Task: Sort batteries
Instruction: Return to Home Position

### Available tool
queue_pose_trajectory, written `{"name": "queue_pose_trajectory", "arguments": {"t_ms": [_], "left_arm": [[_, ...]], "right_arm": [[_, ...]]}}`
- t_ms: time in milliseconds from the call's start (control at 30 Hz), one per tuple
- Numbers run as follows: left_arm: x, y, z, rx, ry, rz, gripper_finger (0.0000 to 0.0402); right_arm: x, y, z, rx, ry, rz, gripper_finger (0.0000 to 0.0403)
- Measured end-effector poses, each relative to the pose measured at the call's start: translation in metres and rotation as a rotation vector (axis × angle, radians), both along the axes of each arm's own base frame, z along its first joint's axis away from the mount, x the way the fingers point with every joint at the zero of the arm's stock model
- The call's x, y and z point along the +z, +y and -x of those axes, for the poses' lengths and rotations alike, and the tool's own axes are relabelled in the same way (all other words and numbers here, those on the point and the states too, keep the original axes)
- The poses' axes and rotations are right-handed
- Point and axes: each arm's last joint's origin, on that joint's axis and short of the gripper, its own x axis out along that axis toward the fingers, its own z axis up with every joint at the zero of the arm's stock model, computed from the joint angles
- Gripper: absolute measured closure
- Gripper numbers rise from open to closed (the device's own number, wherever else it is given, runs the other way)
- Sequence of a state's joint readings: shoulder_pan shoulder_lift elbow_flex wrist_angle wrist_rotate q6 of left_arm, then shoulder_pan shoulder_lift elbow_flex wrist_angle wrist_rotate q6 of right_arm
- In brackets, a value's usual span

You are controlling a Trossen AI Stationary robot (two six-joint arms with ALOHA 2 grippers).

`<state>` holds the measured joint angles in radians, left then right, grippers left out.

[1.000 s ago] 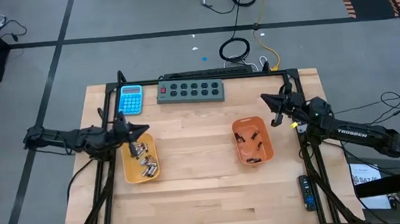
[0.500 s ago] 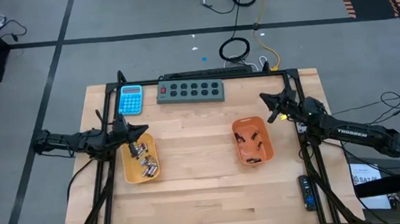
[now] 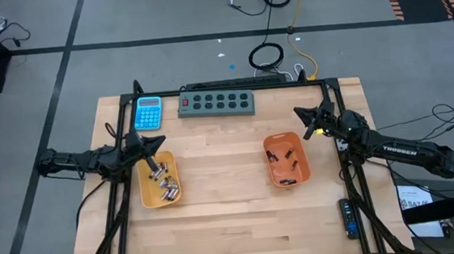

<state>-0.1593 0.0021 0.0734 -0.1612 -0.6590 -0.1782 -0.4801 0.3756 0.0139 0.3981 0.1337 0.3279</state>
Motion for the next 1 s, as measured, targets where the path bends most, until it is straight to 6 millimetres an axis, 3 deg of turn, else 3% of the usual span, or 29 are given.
{"name": "queue_pose_trajectory", "arguments": {"t_ms": [1000], "left_arm": [[-0.0004,-0.0001,-0.0001,-0.004,0.003,-0.002,0.0380]], "right_arm": [[0.0000,0.0000,0.0000,0.000,0.000,0.000,0.0403]]}}
